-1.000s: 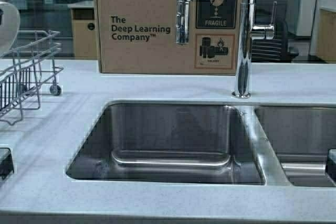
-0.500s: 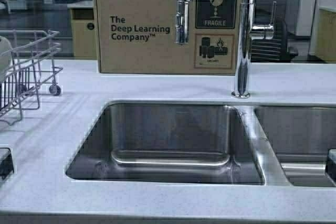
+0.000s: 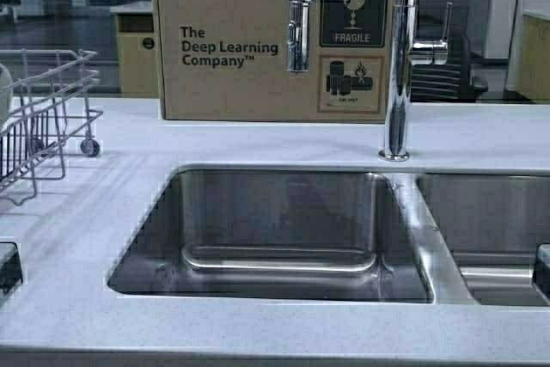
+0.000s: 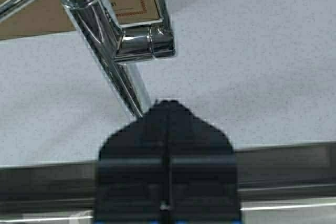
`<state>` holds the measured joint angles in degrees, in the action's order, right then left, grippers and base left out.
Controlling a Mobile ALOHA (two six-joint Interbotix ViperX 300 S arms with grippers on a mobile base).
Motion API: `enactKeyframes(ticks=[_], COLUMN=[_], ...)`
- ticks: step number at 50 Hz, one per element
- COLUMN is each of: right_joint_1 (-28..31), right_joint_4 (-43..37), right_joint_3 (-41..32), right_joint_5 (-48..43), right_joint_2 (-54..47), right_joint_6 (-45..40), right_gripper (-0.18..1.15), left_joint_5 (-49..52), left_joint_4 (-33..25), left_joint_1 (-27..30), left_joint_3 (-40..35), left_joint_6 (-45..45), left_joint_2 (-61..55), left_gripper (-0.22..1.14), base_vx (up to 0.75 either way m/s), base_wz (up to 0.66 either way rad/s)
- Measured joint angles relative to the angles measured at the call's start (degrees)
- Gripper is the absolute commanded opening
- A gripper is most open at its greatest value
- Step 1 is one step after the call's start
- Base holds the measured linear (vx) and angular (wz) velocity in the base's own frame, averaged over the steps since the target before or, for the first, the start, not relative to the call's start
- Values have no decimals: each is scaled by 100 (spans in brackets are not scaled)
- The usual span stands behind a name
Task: Wash the pan
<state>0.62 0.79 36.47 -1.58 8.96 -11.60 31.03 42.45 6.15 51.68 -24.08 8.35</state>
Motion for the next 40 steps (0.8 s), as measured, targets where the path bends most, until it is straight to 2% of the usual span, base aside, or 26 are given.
enactKeyframes(ticks=[5,8,14,40], right_joint_1=[0,9,-9,0], right_joint_4=[0,0,0,9], right_joint_3=[0,0,9,9], right_joint_5=[0,0,0,0], right_joint_2=[-18,-18,-26,-79], right_joint_6=[0,0,0,9], right_gripper=[5,5,5,5], left_joint_5=[-9,53,105,88], left_joint_4=[0,-9,-18,-105], left_joint_1=[-18,-18,18,9], left_joint_3=[-44,-97,-176,-220], left_joint_6=[-26,-44,-53,-97], left_joint_2=[-176,-255,-325,-44], left_gripper=[97,107,100,101], base_vx=[0,0,0,0], base_wz=[0,0,0,0])
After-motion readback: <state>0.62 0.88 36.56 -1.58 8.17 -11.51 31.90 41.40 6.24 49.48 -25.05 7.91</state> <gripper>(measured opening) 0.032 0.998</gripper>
